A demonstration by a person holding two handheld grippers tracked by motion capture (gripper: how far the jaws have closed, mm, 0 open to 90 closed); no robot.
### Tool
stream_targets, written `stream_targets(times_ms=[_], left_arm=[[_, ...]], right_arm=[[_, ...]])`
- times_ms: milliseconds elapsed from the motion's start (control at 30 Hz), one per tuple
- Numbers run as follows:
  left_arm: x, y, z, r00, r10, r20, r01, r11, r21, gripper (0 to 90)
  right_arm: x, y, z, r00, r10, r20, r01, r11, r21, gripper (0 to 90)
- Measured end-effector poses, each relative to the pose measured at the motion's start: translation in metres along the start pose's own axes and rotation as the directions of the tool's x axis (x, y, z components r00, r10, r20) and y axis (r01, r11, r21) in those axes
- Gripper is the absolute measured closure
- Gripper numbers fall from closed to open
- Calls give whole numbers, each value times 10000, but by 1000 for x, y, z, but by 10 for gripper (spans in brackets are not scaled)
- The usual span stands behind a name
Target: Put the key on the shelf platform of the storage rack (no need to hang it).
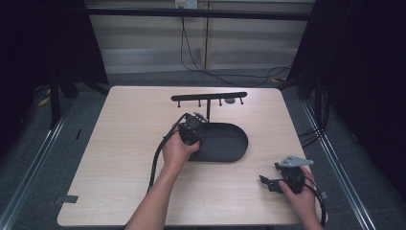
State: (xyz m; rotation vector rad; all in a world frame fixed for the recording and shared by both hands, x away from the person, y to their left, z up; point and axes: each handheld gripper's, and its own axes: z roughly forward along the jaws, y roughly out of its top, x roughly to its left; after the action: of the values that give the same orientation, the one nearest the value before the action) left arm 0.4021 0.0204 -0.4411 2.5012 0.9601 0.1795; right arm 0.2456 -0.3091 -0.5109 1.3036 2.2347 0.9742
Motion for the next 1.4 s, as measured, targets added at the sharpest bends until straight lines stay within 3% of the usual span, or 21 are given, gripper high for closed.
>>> stream_targets(times_ms=[567,700,867,1400], left_arm=[[2,-6,2,10000,41,41,-42,9999,137,678],[4,-12,4,9999,113,-101,-108,9989,462,678],[10,-20,10,9999,-172,-3,171,9982,583,678],[15,-14,19,9994,-296,189,275,9942,1036,714]], right_arm=[[0,0,0,10000,-20,-17,20,10000,3,165],[0,0,0,10000,-22,-18,22,10000,3,165],[0,0,0,10000,-23,-18,23,10000,4,165],[0,0,0,10000,-24,-19,24,10000,5,164]])
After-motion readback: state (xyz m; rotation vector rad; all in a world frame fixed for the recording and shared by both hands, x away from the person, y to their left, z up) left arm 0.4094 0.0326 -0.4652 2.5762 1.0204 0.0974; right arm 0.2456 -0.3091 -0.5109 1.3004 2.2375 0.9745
